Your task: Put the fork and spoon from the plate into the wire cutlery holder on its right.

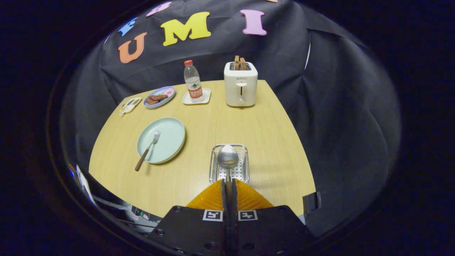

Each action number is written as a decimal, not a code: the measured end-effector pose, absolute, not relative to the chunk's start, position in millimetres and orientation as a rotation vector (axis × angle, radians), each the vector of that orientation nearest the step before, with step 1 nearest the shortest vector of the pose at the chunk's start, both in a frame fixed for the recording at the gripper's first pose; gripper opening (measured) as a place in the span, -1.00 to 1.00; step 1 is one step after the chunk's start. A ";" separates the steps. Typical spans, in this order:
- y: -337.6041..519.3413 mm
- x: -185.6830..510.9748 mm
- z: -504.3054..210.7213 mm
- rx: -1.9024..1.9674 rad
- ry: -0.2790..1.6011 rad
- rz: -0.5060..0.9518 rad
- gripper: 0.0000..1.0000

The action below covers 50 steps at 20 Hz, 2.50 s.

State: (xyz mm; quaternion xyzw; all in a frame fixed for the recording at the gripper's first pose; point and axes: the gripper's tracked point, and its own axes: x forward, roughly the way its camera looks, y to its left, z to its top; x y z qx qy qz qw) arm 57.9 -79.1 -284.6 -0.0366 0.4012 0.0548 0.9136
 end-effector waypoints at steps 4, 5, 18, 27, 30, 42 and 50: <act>-80.4 67.0 -284.3 -0.076 0.822 0.096 -0.92; -81.1 68.5 -284.6 -0.076 0.823 0.089 -0.93; -51.4 89.5 -269.1 -0.054 0.741 0.046 -0.55; 48.9 91.0 -289.3 -0.110 0.753 0.174 0.69; 82.8 93.4 -302.3 -0.144 0.778 0.208 0.96; 190.6 115.5 -363.9 -0.098 0.839 0.216 0.85; 213.5 122.3 -401.2 -0.074 0.931 0.178 0.13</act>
